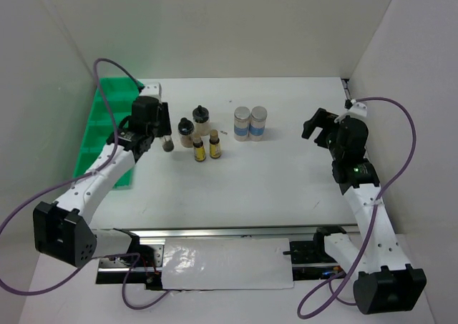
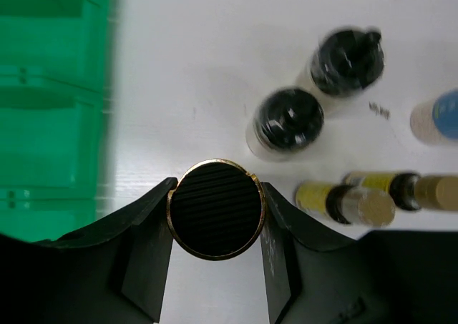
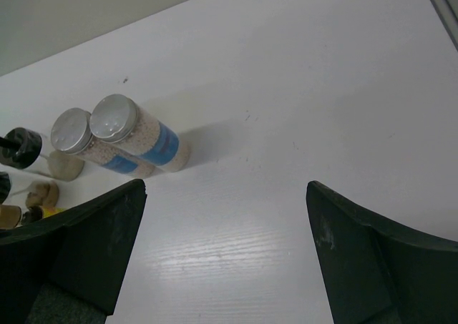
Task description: Organize the condiment bottles
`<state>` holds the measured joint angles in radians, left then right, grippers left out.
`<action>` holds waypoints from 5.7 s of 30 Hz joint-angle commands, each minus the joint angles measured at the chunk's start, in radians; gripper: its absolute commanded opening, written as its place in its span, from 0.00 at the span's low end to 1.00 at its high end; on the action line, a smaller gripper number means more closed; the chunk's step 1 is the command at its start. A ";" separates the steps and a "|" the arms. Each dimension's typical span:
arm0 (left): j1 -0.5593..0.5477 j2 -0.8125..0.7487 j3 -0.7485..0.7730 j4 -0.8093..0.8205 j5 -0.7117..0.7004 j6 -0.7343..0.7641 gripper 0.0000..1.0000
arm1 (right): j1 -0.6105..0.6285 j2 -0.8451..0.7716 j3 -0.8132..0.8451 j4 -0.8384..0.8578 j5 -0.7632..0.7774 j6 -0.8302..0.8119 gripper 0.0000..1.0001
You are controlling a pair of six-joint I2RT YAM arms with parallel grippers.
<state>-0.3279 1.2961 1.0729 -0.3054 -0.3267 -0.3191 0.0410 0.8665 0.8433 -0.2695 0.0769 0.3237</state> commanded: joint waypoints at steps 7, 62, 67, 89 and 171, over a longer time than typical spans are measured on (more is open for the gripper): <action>0.277 0.081 0.317 0.049 0.001 0.005 0.46 | -0.001 0.037 -0.009 0.082 -0.057 0.008 1.00; 0.489 1.033 1.085 0.264 -0.058 0.014 0.56 | 0.098 0.474 0.053 0.280 0.043 0.087 1.00; 0.489 1.033 1.085 0.264 -0.048 0.023 0.68 | 0.109 0.474 0.053 0.271 0.052 0.087 1.00; 0.441 0.628 0.909 0.123 0.078 0.091 1.00 | 0.119 0.270 0.023 0.234 0.061 0.058 1.00; 0.567 0.413 0.584 0.003 0.204 0.041 0.32 | 0.128 0.210 -0.046 0.179 0.060 0.067 1.00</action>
<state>0.2150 1.7050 1.5780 -0.3389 -0.0975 -0.2455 0.1612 1.0527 0.7959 -0.1513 0.1280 0.3885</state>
